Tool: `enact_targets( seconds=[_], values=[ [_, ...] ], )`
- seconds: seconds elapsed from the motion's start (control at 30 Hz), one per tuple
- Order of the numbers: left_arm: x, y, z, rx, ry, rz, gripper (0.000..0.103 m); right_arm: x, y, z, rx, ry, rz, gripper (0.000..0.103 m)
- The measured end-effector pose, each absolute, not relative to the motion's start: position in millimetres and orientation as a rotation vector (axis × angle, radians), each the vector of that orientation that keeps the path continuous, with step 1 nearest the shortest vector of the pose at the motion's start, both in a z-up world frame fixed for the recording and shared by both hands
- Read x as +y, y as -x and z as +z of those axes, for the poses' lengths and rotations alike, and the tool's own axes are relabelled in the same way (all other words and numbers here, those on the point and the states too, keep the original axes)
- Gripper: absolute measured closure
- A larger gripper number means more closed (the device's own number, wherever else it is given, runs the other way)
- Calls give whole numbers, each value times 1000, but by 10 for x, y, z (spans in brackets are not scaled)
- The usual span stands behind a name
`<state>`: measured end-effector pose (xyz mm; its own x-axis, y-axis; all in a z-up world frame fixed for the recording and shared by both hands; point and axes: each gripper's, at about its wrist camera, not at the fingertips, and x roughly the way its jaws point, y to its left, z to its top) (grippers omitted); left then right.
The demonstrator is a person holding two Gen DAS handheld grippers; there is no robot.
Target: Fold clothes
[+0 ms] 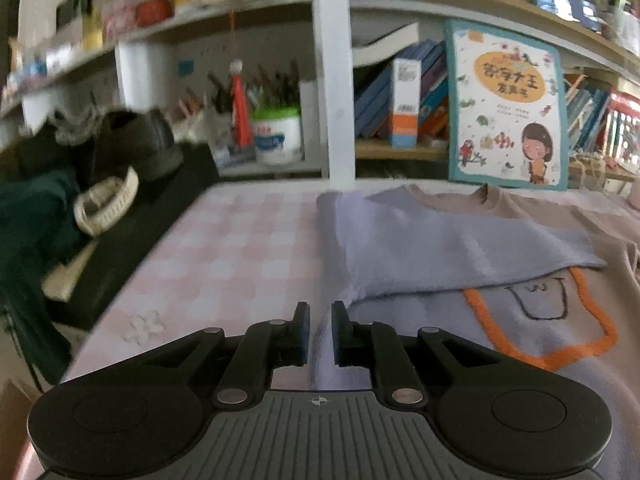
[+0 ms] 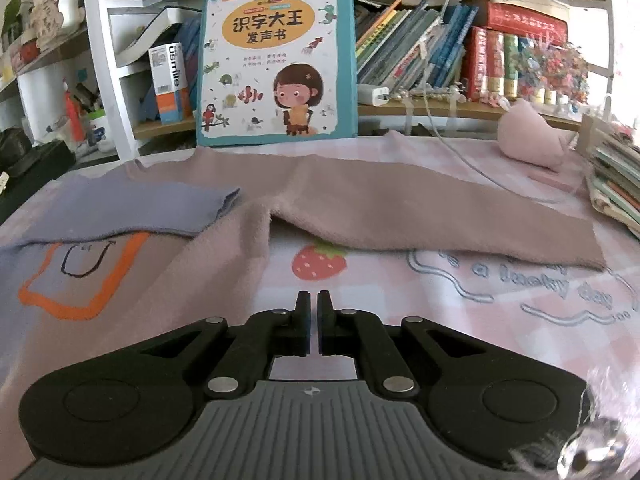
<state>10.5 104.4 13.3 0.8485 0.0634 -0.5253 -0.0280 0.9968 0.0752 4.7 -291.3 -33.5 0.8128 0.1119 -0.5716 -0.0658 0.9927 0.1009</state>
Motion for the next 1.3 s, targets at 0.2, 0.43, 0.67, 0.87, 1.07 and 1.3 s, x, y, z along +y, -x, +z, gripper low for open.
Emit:
enact_targets(
  seconds=[0.2,0.43,0.67,0.87,1.07,1.3],
  values=[
    [755,38,246,531,-24,-103,85,-3023,114,-292,596,-85,62,82],
    [198,88,103,557,-23,-322,85,-3266,281,-256,578,-89,-20,70],
    [-141,93,-30,553,-94,-382,45,-3669,232,-259,573,-151,-100,62],
    [-234,143,-72,509,-152,-372,32,-4057,-17,-236,562,-206,-182,57],
    [-244,126,-148,551,-153,-364,23,-4354,-256,-260,557,-247,-267,48],
    [-274,86,-178,583,-165,-355,18,-4576,-483,-315,574,-312,-305,46]
  ],
)
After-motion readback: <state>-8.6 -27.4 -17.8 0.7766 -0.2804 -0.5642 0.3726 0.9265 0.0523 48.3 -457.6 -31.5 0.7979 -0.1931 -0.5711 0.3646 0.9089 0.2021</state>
